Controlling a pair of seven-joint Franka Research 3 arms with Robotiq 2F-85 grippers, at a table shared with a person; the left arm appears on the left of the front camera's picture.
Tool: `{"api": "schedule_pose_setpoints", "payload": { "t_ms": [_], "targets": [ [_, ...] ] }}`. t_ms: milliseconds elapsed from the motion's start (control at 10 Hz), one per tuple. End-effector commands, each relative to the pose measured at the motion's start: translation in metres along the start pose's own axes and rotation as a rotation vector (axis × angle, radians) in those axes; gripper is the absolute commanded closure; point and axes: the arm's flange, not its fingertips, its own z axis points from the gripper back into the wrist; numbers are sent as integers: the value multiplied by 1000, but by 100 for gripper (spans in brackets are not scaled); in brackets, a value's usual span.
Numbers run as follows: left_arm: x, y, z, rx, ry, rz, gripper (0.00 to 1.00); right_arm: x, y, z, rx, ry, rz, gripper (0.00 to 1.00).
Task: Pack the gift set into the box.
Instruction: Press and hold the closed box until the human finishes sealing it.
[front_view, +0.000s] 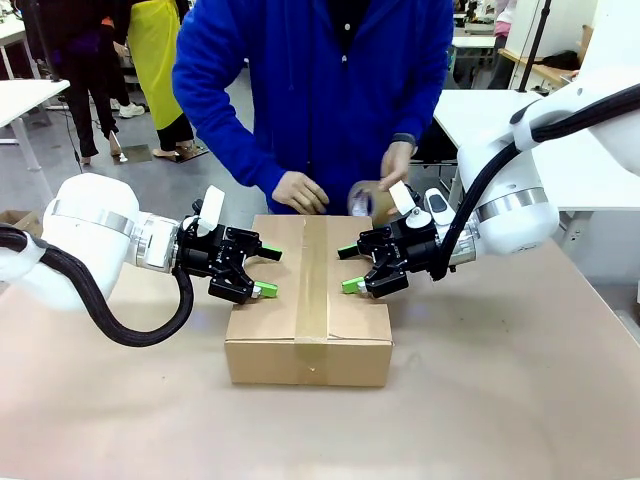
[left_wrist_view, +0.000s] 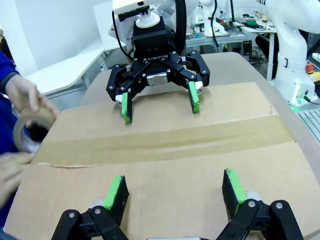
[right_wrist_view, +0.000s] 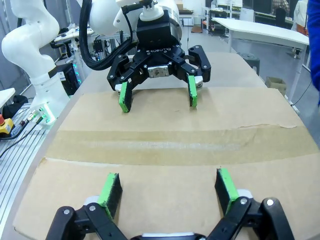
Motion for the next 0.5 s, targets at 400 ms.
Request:
{"api": "schedule_pose_setpoints", "payload": {
  "t_ms": [400],
  "targets": [
    [-2,-2,0,7,6,5,2,-3,0,-1,-7,3,21,0]
  ]
}}
